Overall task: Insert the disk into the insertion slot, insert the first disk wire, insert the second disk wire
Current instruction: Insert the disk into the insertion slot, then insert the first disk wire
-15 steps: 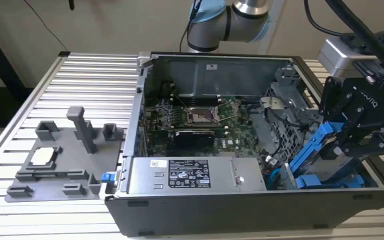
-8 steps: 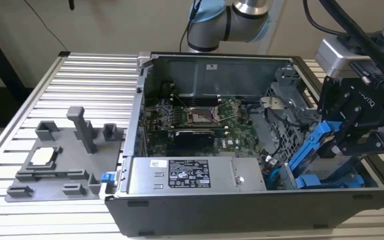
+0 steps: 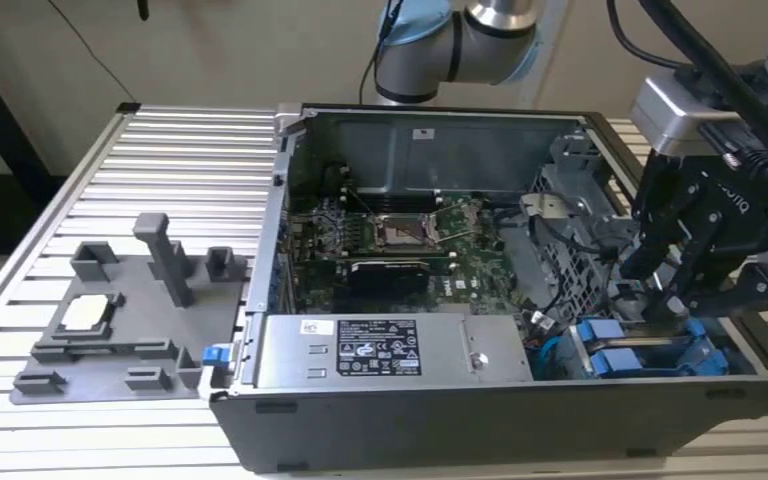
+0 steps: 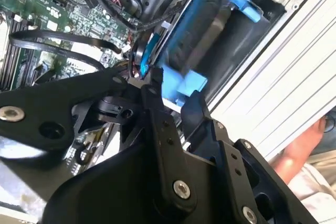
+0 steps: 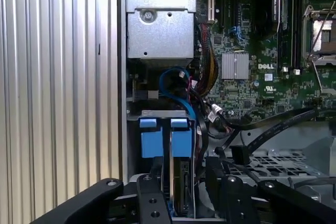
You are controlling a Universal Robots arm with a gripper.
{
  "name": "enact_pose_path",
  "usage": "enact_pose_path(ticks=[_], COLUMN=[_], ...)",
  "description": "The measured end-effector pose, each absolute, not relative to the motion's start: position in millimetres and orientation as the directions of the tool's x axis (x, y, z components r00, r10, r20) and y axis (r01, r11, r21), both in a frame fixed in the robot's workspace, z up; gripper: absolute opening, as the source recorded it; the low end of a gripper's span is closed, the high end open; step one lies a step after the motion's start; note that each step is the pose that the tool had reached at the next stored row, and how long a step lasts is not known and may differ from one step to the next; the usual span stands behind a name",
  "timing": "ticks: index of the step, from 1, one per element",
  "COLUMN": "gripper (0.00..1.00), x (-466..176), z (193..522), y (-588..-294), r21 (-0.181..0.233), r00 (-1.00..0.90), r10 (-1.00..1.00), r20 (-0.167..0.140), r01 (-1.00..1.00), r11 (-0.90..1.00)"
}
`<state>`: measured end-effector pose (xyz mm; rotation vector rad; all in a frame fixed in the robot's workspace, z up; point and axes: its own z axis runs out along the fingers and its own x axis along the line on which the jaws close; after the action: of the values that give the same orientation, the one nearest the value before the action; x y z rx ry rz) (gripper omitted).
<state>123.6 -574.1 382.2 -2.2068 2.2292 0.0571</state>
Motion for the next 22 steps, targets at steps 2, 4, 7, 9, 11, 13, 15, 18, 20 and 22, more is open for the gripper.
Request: enact_pose_path(ticks=[2, 4, 7, 9, 11, 13, 15, 18, 20, 22], gripper=[0.46, 0.46, 0.46, 0.46, 0.46, 0.46, 0.46, 0.46, 0.46, 0.46], x=[124, 124, 124, 124, 124, 124, 127, 135, 141, 147], z=[383, 387, 389, 389, 389, 389, 389, 389, 389, 389], y=[-574, -573, -572, -572, -572, -572, -572, -572, -572, -572], r21=[0.023, 0.025, 0.019, -0.002, -0.027, -0.047, -0.047, -0.037, -0.027, -0.016], r00=[-0.010, -0.011, -0.010, -0.010, -0.008, -0.007, -0.007, -0.007, -0.007, -0.007], r10=[-1.000, -1.000, -1.000, -1.000, -1.000, -1.000, -0.999, -1.000, -1.000, -1.000], r20=[-0.026, -0.019, -0.017, -0.017, -0.024, -0.030, -0.031, -0.031, -0.030, -0.030], r01=[-1.000, -1.000, -1.000, -1.000, -1.000, -0.999, -0.999, -0.999, -1.000, -1.000], r11=[0.010, 0.010, 0.010, 0.010, 0.009, 0.009, 0.008, 0.008, 0.008, 0.007])
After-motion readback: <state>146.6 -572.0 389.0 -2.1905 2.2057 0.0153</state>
